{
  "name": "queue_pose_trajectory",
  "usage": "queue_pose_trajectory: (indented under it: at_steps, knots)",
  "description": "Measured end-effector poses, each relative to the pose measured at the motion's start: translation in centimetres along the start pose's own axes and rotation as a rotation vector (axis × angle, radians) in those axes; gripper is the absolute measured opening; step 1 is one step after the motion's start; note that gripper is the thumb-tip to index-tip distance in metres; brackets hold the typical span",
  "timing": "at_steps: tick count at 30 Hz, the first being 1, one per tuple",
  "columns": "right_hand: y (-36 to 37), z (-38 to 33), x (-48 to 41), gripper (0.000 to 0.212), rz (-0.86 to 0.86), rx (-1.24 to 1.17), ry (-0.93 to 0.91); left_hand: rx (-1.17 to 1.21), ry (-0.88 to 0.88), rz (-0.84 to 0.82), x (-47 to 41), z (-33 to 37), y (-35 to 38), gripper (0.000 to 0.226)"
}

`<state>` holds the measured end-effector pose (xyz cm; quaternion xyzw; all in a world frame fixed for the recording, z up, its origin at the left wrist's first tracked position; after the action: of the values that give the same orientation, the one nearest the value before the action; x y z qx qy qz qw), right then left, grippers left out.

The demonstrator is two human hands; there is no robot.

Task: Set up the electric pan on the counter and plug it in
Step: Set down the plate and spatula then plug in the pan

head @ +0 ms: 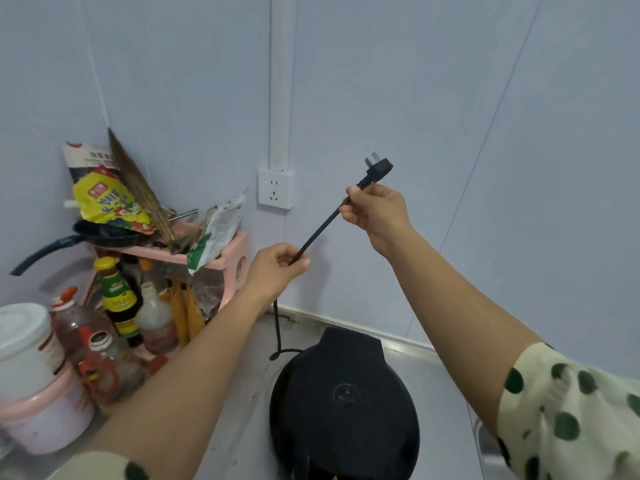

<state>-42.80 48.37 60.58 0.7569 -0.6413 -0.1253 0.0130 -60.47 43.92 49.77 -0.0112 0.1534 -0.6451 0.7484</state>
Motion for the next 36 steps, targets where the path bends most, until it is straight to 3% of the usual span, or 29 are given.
queue_pose_trajectory:
  at_steps: [6, 12, 24, 28, 36]
  knots:
    - [1.8, -1.8, -0.6, 0.010, -0.025, 0.094, -0.092, -0.192, 0.012, 0.246, -1.8, 0.9, -1.6, 0.006]
    - [3.4, -3.0, -0.5, 0.008, -0.142, 0.170, -0.174, -0.205, -0.004, 0.383, -2.8, 1.4, -3.3, 0.012]
    - [7.4, -2.7, -1.3, 0.006, -0.347, 0.099, -0.243, -0.156, 0.047, 0.223, -5.2, 1.1, -3.0, 0.013]
    - [8.1, -0.9, -2.2, 0.018, -0.322, 0.091, -0.204, -0.223, -0.011, 0.151, -5.6, -0.5, -2.2, 0.012]
    - [7.9, 2.2, -5.2, 0.015, -0.247, 0.046, -0.134, -0.310, -0.079, 0.249, -6.0, -3.2, -3.8, 0.005]
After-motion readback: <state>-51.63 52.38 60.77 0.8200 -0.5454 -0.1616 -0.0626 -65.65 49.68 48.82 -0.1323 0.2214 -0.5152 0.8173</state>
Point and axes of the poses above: each hand's wrist, its own x-axis away from the middle knuckle, its own y-axis out of the palm, z = x × y, the point moved 5 cm from there along -x, towards the middle knuckle, and after that the axes turned 5 degrees about -z, right-handed, at the moved point
